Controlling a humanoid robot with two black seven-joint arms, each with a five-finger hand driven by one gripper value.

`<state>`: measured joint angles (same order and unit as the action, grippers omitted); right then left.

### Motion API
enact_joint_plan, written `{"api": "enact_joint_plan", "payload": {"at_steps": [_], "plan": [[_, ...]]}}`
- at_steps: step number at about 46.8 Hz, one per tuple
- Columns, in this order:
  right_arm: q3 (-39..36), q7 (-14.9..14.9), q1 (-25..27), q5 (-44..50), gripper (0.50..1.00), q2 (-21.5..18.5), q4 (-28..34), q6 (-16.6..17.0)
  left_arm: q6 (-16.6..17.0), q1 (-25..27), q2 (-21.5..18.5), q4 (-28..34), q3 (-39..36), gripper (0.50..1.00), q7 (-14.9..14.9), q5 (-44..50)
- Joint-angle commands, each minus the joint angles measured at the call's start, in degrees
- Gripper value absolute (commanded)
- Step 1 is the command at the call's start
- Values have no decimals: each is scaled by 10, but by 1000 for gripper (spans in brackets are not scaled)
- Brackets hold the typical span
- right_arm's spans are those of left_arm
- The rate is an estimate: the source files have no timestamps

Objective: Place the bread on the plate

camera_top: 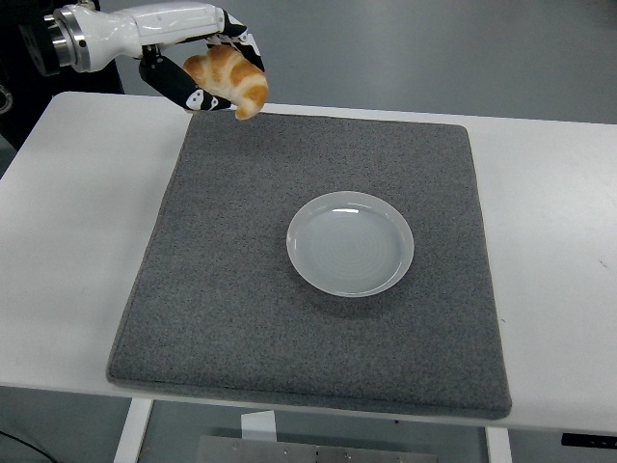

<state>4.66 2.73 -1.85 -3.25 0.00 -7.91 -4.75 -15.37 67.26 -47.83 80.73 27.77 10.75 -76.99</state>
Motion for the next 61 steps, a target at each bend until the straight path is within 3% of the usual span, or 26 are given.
{"api": "enact_joint_plan", "payload": {"at_steps": [1, 15, 32, 46, 61], "plan": [[0, 0, 0, 0, 954, 0, 0, 0, 0, 9, 26, 0, 0, 500, -1, 0], [0, 0, 0, 0, 952, 0, 0, 0, -2, 34, 107, -2, -5, 500, -3, -9], [0, 0, 0, 0, 952, 0, 0, 0, -2, 35, 144, -22, -17, 500, -4, -25], [0, 0, 0, 0, 952, 0, 0, 0, 6, 24, 206, -72, -47, 500, -5, -86], [0, 0, 0, 0, 952, 0, 0, 0, 9, -27, 253, -104, -52, 500, -6, -153]]}}
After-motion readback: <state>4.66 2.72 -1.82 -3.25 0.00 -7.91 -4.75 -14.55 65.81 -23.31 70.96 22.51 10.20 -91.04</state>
